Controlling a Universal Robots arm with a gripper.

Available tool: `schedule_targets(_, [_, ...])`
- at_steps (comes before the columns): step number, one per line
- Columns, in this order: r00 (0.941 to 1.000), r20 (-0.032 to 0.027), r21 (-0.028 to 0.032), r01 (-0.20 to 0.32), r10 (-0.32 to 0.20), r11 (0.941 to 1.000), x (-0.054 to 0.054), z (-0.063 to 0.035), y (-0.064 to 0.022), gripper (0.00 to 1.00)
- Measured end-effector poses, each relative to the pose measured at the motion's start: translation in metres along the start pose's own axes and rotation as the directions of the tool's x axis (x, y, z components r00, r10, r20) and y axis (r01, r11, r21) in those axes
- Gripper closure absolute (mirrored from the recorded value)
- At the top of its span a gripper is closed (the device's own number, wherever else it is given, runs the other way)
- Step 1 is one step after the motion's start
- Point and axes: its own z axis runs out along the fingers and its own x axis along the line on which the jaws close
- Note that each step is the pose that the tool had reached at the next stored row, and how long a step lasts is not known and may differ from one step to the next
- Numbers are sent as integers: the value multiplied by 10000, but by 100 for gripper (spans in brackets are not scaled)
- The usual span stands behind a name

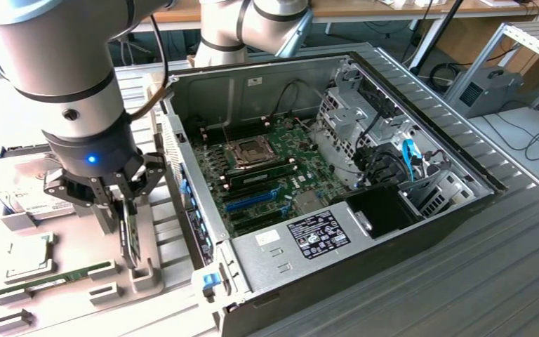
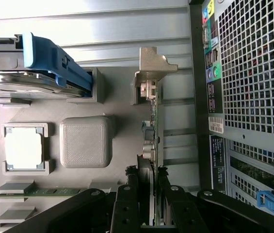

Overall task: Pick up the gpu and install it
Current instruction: 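Pick up the gpu and move the gpu toward the slot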

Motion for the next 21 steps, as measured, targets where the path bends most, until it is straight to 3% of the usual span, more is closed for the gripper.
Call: schedule_targets(21, [10000,0,-1,0,0,10000,-1,-46,1,74])
